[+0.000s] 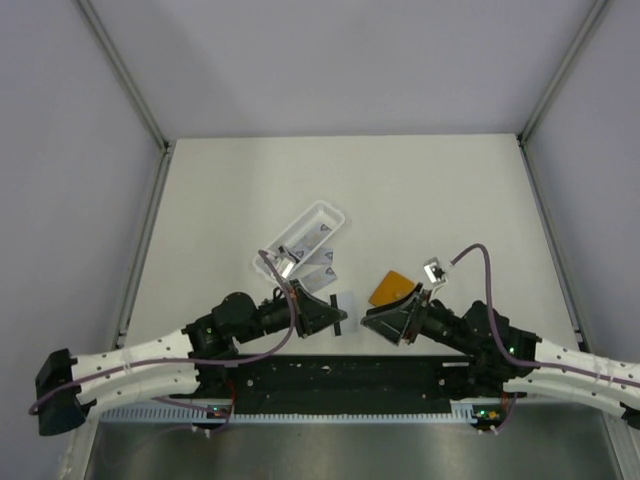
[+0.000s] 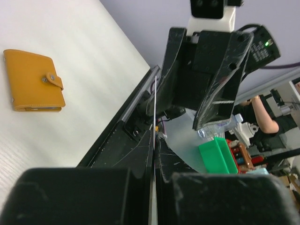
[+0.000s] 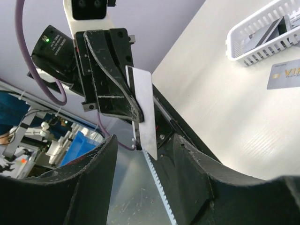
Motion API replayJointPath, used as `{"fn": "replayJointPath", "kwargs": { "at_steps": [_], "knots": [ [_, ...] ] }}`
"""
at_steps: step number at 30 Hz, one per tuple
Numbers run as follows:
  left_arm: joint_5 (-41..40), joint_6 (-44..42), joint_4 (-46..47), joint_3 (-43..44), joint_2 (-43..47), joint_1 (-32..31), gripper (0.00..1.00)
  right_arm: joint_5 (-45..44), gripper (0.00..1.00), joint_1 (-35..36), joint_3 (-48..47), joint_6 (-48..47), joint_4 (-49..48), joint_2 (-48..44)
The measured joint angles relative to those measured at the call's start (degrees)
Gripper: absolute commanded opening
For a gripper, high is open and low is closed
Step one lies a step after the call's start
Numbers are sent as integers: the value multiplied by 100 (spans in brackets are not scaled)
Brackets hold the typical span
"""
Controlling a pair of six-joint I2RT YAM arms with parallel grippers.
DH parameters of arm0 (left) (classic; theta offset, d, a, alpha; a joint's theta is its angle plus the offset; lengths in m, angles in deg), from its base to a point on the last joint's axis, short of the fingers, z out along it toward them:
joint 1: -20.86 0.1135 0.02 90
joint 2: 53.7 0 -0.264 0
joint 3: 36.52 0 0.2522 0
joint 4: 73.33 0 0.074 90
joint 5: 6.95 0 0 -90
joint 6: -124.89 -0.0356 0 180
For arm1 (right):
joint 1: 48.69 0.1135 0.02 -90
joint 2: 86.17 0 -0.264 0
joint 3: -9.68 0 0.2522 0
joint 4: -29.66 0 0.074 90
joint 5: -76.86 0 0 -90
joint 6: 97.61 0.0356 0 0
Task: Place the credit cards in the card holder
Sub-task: Pick up the credit card at the corner of the board.
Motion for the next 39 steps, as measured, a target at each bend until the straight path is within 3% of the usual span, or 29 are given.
{"fn": "replayJointPath", "kwargs": {
  "at_steps": [13,18,20,25,30,34,39],
  "knots": [
    [911,-212,262,354,-828,2,0,260,47,0,-297,-463,225,605],
    [938,-258,238,365,-857,26,0,382,1,2,-297,-466,173,544],
    [942,-264,262,365,-855,37,2,391,0,2,-293,-476,181,455],
    [968,-275,361,372,-850,33,21,431,0,0,-280,-404,144,343],
    [859,-251,350,372,-796,31,28,439,0,0,-240,-321,31,321],
    [772,-247,315,372,-601,28,27,437,0,0,-240,-293,-48,319],
    [542,-219,247,326,-286,26,8,442,0,0,-240,-260,-153,319]
  ]
}}
